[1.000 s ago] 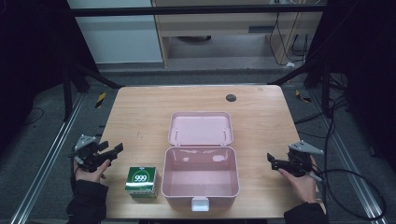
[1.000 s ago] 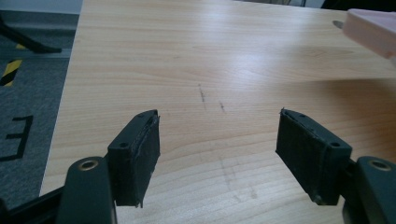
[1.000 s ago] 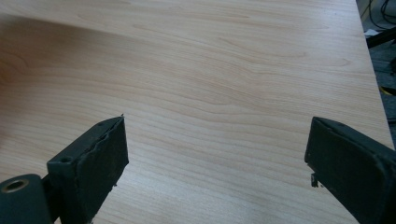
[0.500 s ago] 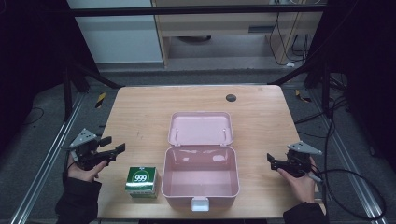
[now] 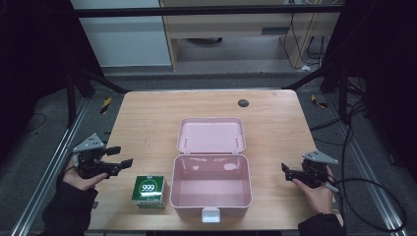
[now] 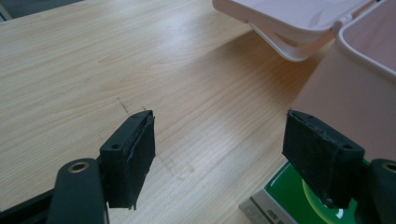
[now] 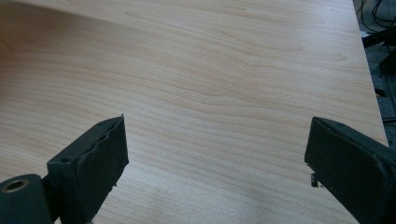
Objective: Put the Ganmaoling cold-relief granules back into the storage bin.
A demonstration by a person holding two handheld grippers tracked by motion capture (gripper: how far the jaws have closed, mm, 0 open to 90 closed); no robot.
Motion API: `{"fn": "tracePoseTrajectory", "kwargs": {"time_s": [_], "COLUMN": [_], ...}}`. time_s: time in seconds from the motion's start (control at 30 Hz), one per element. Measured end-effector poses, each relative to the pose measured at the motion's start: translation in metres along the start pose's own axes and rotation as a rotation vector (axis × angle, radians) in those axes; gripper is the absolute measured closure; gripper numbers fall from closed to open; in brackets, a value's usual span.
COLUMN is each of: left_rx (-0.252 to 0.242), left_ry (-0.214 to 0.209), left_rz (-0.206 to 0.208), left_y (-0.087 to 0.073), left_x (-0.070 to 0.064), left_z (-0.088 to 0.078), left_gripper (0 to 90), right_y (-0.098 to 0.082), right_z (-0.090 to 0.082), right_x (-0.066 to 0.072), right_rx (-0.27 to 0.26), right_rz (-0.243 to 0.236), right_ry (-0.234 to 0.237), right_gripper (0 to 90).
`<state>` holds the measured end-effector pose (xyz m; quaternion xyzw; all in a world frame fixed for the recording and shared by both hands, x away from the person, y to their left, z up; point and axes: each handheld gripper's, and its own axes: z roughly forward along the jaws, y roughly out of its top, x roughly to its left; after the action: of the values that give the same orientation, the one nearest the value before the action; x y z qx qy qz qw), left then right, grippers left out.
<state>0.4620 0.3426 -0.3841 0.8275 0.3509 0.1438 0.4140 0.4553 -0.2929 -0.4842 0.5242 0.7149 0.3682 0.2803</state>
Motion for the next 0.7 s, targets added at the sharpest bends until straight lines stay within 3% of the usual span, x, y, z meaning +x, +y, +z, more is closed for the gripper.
{"fn": "tracePoseTrajectory", "kwargs": {"time_s": [0.17, 0.27, 0.3, 0.43, 0.7], "left_rx": [0.05, 0.092, 0.092, 0.167, 0.24], "left_ry": [-0.067, -0.122, -0.122, -0.163, -0.22], "left_rz": [0.094, 0.176, 0.176, 0.256, 0.354], "left_y": [0.006, 0.01, 0.01, 0.01, 0.011], "left_x": [-0.005, -0.012, -0.012, -0.019, -0.028], "left_z": [-0.003, -0.001, -0.001, 0.005, 0.012], "left_gripper": [21.9, 19.5, 19.3, 17.4, 14.1], "right_y": [0.0, -0.001, -0.001, -0.001, -0.002], "right_z": [0.0, 0.0, 0.0, 0.002, 0.003], "right_x": [0.0, -0.001, -0.001, 0.0, 0.0], "right_rx": [0.005, 0.005, 0.005, 0.012, 0.022], "right_rz": [0.0, -0.007, -0.007, -0.019, -0.027], "right_ry": [0.0, -0.006, -0.006, -0.009, -0.006], "right_gripper": [6.0, 5.8, 5.8, 5.5, 4.8]}}
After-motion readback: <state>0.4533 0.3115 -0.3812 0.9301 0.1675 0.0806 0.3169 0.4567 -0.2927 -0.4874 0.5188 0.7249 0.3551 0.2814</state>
